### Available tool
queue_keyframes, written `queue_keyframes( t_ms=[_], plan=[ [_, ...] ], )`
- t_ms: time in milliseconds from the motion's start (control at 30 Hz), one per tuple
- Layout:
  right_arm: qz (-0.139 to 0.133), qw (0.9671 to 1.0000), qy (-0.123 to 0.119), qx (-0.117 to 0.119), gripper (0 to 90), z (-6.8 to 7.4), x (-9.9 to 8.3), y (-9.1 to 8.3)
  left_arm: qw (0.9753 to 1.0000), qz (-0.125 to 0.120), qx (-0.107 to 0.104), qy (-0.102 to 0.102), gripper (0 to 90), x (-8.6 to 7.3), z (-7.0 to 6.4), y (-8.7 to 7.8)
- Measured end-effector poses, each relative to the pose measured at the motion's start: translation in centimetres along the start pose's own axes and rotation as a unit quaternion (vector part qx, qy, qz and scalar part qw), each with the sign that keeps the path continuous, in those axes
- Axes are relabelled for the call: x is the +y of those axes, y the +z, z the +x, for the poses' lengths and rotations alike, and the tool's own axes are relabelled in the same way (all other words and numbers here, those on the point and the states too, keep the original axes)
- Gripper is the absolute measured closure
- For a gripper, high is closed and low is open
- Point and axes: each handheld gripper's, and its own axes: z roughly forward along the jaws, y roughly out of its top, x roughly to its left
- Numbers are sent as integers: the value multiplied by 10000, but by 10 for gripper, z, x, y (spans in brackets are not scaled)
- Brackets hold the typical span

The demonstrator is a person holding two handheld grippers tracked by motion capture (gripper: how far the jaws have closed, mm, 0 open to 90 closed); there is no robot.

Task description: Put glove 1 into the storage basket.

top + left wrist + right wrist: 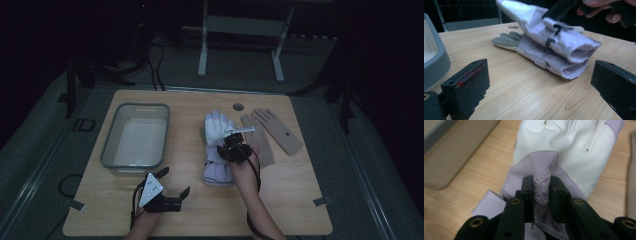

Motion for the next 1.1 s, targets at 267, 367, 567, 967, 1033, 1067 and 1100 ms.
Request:
queue_keyframes(
  t_ms=[267, 367, 567, 967, 1033, 1067, 1100],
  plan=[
    [234, 9997, 8, 99, 721, -4, -7, 20, 10000, -2, -5, -12, 22, 0, 0, 0],
    [308, 9994, -61, 132, 719, -4, -8, 25, 10000, -3, -7, -1, 22, 0, 0, 0],
    [285, 9993, -76, 215, 710, -8, -12, 32, 10000, 2, -10, 3, 22, 0, 0, 0],
    [87, 9983, -310, 494, 510, -13, -5, 15, 10000, 95, -15, 15, 22, 1, 0, 2],
    [-69, 9970, -549, 549, 463, -16, -5, 9, 9999, 134, -38, -29, 23, 1, 0, 3],
    [-73, 9964, -660, 533, 455, -18, -4, 5, 9999, 144, -46, -66, 23, 1, 0, 3],
    [-68, 9964, -662, 525, 454, -20, -4, 0, 9997, 212, -59, -60, 23, 2, 0, 3]
  ],
)
